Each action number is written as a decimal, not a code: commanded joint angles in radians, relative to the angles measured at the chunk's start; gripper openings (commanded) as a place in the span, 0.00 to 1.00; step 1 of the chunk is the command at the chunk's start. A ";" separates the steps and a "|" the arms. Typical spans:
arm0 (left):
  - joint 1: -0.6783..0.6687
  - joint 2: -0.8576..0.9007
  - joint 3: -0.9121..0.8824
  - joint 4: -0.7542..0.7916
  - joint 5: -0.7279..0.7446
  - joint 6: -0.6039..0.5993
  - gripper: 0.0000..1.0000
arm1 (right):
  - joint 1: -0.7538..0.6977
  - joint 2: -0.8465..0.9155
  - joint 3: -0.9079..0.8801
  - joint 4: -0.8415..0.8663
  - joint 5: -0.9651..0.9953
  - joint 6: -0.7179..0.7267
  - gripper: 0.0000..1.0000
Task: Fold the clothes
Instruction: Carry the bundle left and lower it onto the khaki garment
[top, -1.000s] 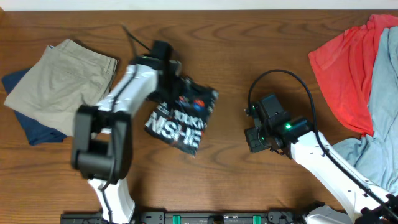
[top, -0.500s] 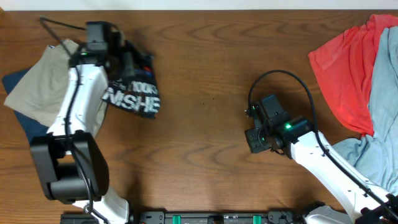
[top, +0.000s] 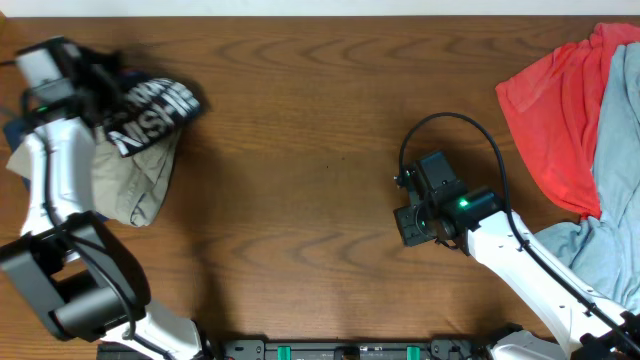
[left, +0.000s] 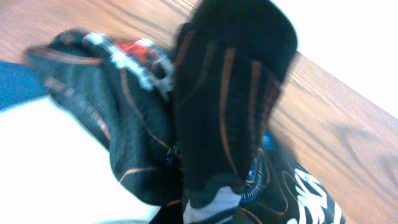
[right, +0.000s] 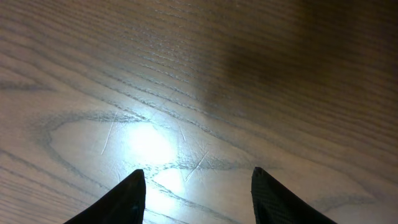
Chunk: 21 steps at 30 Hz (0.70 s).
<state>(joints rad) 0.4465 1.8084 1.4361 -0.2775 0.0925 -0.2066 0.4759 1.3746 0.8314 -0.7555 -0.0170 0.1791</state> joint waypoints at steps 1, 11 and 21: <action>0.060 0.003 0.022 0.032 -0.026 -0.068 0.07 | -0.008 -0.007 0.014 0.000 0.014 0.007 0.53; 0.106 0.023 0.022 0.026 -0.008 -0.121 0.98 | -0.008 -0.007 0.014 -0.011 0.013 0.007 0.53; 0.057 0.023 0.022 -0.060 0.158 -0.120 0.98 | -0.008 -0.007 0.014 -0.024 0.013 0.007 0.54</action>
<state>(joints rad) 0.5354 1.8133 1.4361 -0.3054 0.1925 -0.3180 0.4759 1.3746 0.8314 -0.7845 -0.0105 0.1791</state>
